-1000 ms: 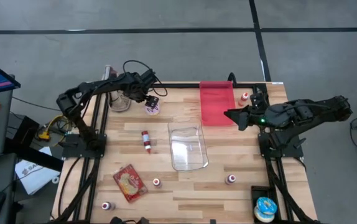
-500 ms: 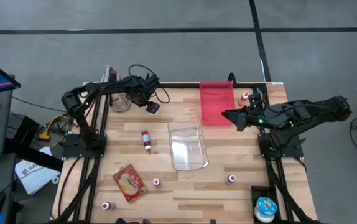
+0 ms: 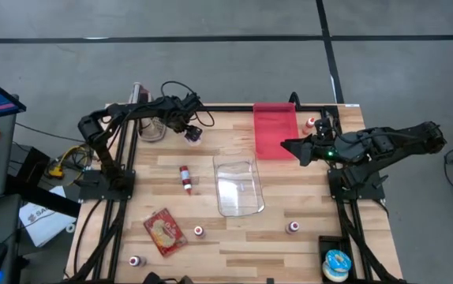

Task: Pick & Place Food Item
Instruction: Put the violet donut into the black bin

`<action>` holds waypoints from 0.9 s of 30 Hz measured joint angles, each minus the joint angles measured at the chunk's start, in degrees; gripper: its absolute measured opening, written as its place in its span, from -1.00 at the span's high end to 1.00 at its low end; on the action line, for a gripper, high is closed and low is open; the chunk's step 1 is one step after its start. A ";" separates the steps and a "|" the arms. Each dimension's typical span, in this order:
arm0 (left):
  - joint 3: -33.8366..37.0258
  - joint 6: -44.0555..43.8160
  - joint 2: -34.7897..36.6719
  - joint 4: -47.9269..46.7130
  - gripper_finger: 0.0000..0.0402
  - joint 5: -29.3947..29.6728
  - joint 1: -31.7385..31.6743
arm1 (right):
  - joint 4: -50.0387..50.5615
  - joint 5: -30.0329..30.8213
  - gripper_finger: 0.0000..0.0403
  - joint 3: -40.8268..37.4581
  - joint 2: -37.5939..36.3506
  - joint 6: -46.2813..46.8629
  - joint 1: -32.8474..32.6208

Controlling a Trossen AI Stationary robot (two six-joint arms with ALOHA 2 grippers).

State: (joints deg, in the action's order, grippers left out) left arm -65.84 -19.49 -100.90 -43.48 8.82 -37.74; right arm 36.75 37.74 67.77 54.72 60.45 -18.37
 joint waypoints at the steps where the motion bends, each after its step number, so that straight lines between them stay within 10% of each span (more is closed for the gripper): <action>1: 0.00 0.00 0.00 0.07 -0.28 -0.03 0.03 | 0.00 0.00 0.20 0.00 0.00 0.01 -0.02; 27: 0.00 -0.86 -6.37 5.14 -0.28 -1.57 -0.24 | 0.01 0.04 0.20 0.00 0.00 1.70 -0.04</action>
State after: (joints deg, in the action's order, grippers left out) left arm -65.84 -20.34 -107.27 -38.33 7.25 -37.97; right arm 36.76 37.77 67.77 54.72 62.15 -18.41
